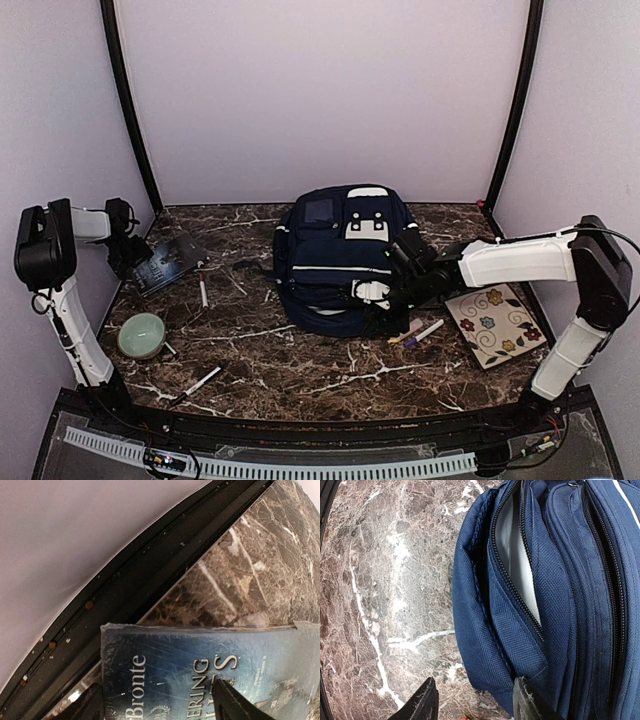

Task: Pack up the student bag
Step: Move the book to the center of the board.

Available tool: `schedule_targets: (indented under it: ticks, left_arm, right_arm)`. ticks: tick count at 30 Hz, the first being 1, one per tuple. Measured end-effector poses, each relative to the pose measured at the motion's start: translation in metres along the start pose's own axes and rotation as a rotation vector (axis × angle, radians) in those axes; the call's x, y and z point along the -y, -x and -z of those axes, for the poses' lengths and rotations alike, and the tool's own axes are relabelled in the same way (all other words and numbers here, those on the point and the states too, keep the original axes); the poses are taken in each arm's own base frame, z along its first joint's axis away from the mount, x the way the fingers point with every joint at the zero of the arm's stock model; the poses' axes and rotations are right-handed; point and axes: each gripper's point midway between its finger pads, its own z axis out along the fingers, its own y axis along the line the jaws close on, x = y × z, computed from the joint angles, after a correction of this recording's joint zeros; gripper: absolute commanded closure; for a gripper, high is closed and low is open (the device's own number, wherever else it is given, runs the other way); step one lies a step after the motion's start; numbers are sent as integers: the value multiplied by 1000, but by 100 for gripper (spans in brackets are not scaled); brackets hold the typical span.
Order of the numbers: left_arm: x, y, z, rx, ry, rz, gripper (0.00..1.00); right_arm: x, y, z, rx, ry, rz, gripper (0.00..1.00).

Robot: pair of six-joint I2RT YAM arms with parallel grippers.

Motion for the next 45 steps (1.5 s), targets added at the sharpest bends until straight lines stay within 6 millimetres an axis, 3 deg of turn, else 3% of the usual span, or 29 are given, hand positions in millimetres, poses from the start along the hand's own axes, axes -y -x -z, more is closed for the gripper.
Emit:
schedule_targets:
  ticks: [8, 14, 19, 25, 33, 39, 42, 45]
  left_arm:
    - [31, 21, -17, 20, -108, -93, 32]
    - [69, 25, -26, 32, -194, -226, 33]
    - [122, 6, -25, 47, -259, -403, 37]
    - [161, -29, -15, 55, -292, -577, 42]
    - [168, -44, -1, 78, -165, -683, 43]
    - [160, -59, 12, 21, -62, -702, 40]
    - [164, -55, 18, 19, -71, -689, 41]
    - [185, -39, 30, 59, -128, -665, 40]
  right_arm:
    - [0, -2, -5, -10, 9, -2, 49]
    - [2, -3, -10, -19, 17, -5, 50]
    - [1, -3, -11, -21, 22, -7, 50]
    - [1, -3, -11, -22, 22, -7, 50]
    - [1, -3, -11, -23, 23, -8, 50]
    - [1, -2, -10, -23, 26, -9, 50]
    - [0, -2, -10, -24, 28, -9, 50]
    - [0, -2, -10, -26, 29, -8, 50]
